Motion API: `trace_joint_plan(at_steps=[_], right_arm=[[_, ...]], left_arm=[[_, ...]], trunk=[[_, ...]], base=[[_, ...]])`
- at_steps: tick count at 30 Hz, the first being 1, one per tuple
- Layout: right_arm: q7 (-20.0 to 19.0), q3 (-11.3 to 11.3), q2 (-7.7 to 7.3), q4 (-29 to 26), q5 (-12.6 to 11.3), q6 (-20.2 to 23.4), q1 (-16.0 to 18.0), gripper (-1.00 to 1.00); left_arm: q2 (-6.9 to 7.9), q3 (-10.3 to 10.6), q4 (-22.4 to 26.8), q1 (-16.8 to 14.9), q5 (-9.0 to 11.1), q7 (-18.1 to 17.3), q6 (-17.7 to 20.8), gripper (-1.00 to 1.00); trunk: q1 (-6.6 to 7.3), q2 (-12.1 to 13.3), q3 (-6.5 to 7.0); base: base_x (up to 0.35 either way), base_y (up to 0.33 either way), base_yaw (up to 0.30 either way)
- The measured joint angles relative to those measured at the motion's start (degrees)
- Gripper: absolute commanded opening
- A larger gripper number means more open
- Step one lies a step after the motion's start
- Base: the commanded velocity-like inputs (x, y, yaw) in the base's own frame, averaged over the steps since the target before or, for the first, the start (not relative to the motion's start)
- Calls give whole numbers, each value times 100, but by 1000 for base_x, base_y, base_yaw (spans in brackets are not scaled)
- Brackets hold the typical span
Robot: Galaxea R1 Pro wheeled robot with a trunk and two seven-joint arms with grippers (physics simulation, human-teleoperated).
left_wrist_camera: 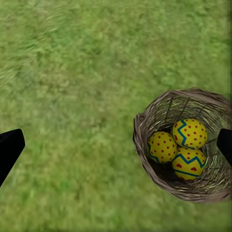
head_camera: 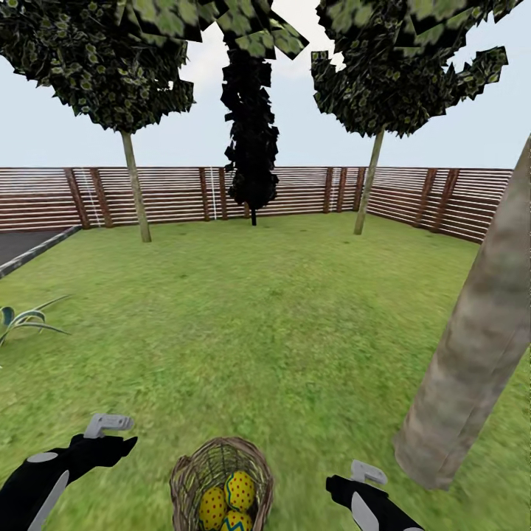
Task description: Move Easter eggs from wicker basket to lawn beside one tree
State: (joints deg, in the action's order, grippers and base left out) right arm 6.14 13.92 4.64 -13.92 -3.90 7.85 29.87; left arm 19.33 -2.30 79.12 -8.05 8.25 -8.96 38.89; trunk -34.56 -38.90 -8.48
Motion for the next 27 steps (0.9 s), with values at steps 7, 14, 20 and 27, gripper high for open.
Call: trace_joint_plan(at_steps=[7,14,20,27], right_arm=[[0,-3,0,0,0,1,-1,100],[0,-7,0,0,0,0,-1,100],[-6,-7,0,2,0,1,-1,100],[-2,-7,0,5,0,1,-3,100]], left_arm=[[-31,0,1,1,-2,-4,-4,100],[-35,0,1,1,-5,-4,-5,100],[-43,1,-24,-1,-3,-11,-5,100],[-109,6,-44,-1,-4,-22,-6,100]], trunk=[[154,281,129],[308,563,257],[440,804,392],[595,1086,562]], base=[[0,0,-11],[0,0,-13],[0,0,-154],[0,0,-205]])
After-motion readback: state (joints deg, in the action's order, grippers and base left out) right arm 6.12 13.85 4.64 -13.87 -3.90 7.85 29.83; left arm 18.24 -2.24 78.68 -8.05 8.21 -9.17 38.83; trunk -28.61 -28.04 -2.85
